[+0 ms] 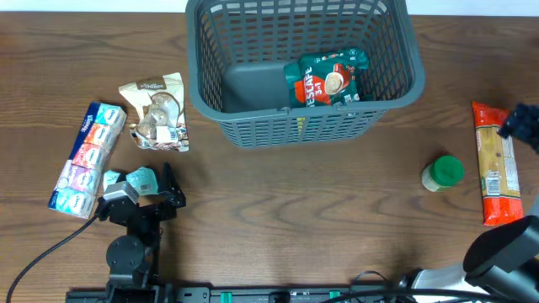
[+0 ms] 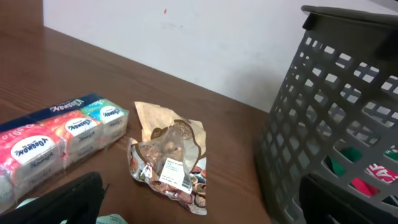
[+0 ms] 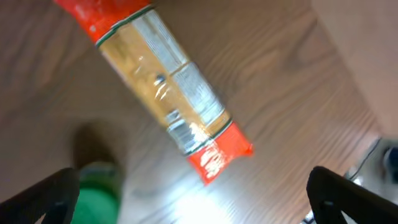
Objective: Pack container
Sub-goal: 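Move the right gripper down to the orange pasta packet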
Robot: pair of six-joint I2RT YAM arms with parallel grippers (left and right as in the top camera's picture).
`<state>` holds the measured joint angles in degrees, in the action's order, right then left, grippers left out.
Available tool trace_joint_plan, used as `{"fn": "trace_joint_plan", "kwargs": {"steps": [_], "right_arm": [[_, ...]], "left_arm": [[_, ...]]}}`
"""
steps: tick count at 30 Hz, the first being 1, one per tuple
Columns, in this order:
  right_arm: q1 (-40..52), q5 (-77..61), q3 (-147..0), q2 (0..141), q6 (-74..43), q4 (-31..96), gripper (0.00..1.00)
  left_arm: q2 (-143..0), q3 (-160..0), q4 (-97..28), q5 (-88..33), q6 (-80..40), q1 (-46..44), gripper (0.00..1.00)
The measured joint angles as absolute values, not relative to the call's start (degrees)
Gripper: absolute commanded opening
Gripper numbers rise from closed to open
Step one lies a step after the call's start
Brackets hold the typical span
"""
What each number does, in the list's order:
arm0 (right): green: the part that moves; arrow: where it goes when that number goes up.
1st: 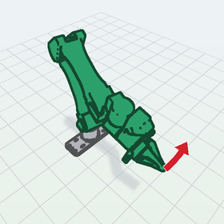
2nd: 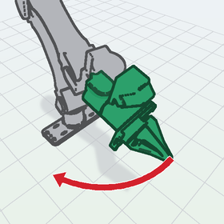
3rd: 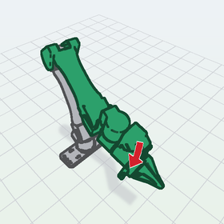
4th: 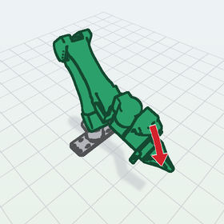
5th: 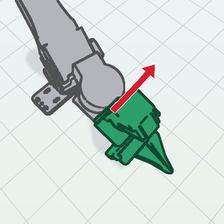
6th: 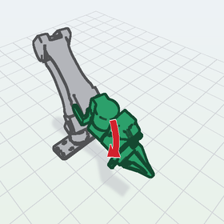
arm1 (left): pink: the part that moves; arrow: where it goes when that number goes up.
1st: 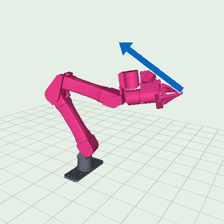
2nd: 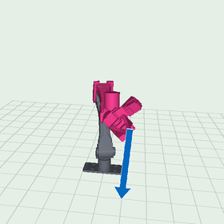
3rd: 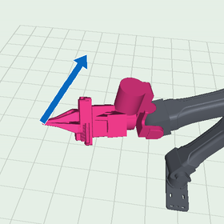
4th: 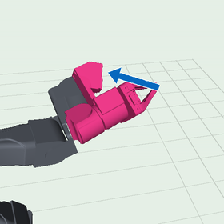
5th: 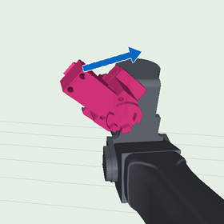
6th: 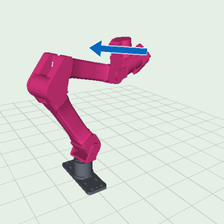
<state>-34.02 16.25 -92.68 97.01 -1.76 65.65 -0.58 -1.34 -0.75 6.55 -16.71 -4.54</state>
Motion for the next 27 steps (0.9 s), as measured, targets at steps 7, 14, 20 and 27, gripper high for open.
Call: {"fn": "trace_joint_plan", "kwargs": {"steps": [7, 14, 20, 27], "right_arm": [[-35.16, 14.37, -85.73, 97.03, 6.85, 56.86, 0.99], [-36.07, 13.47, -80.97, 101.69, 10.55, 51.59, 0.99], [-36.4, 13.23, -80.49, 110.45, 11.27, 49.71, 0.99], [-36.42, 12.47, -80.34, 115.11, 11.22, 45.93, 0.99]], "left_arm": [[-0.58, -1.34, -0.75, 6.55, -16.71, -4.54, 0.98], [-0.58, -1.34, -0.75, 6.55, -16.71, -4.54, 0.99], [-0.58, -1.34, -0.75, 6.55, -16.71, -4.54, 0.99], [-0.58, -1.34, -0.75, 6.55, -16.71, -4.54, 0.99]]}}
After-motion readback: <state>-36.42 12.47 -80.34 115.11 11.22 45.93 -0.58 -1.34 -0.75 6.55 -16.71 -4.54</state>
